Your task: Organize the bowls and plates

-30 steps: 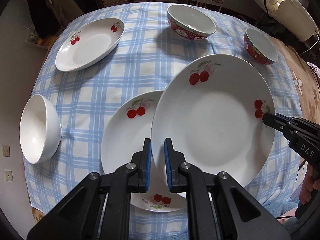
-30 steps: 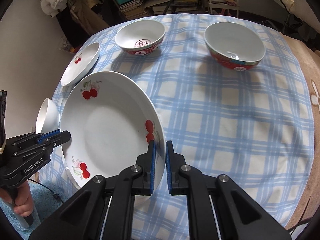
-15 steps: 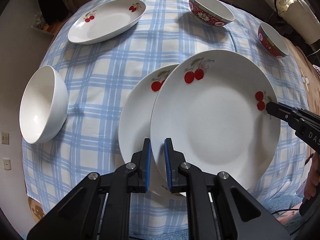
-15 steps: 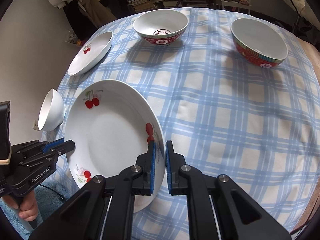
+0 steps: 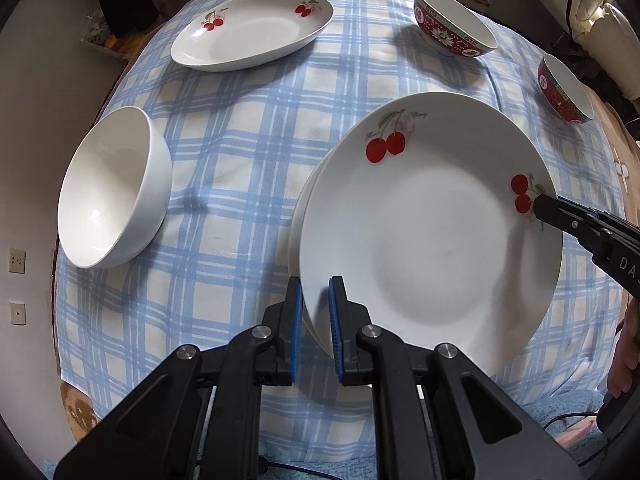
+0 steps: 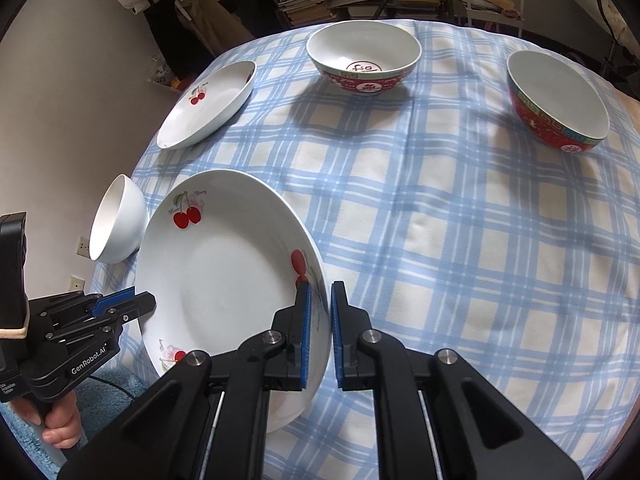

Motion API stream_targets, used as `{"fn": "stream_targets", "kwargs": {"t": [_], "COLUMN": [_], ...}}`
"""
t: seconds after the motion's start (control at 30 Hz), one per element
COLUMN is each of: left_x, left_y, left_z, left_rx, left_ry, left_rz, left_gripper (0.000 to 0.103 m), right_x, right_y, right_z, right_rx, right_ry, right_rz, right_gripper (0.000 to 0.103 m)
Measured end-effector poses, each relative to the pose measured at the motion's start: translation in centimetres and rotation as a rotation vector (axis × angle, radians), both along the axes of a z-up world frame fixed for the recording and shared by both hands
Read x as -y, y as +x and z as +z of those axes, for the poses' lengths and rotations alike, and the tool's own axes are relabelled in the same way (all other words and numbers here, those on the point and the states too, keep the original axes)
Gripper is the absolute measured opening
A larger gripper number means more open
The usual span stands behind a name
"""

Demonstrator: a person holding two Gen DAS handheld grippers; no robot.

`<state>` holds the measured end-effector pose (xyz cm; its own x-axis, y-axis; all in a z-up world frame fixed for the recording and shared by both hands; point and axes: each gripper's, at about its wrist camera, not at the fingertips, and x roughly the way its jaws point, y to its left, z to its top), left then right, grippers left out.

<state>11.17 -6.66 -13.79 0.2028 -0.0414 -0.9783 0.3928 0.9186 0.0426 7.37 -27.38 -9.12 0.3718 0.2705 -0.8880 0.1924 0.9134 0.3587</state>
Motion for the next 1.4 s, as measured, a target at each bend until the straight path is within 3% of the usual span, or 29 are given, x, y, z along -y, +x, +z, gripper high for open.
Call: {"fn": "stream_targets", "kwargs": {"t": [0.43,0.5,0.57,0.7,0.97,1.4], "left_x": [-0.4,-0.3,0.0,0.7,-0.1,-0.1], "left_y": [0.0,0.1,0.3,0.1,0.7,0.5], "left_z": [-1.6,-1.5,-1.2,-1.3,-0.6,-0.4], "left_rx": [0.003,0.007,-0.03,0.039,0.05,0.061], "left_ry": [0.018,-0.017,-0.104,-0.018,-0.038,-0.022], "left_rz": [0.03,0.022,0.004,0.0,0.03,0.034], "left_gripper": [0.012,0.011,0.013,0.013,0.013,0.013], "right_x": [-1.2,-1.4,-1.4,-1.3,-0.5,-0.1], "right_y": [0.6,0.6,0.6,0.7,0.8,0.7], "right_z": [-1.0,-1.0,-0.9,-1.3,0.0,0.2], "right_rx": [-0.009,-0.003,0.004,-0.005,0.035,0.022], "right_ry": [-0.04,-0.049,-0.053,-0.063,-0.056,-0.067], "right_rz": [0.027,0.034,0.037,0.036,0.011,-0.021], "right_gripper": [0.011,0.011,0.011,0.01,0.011,0.014]}}
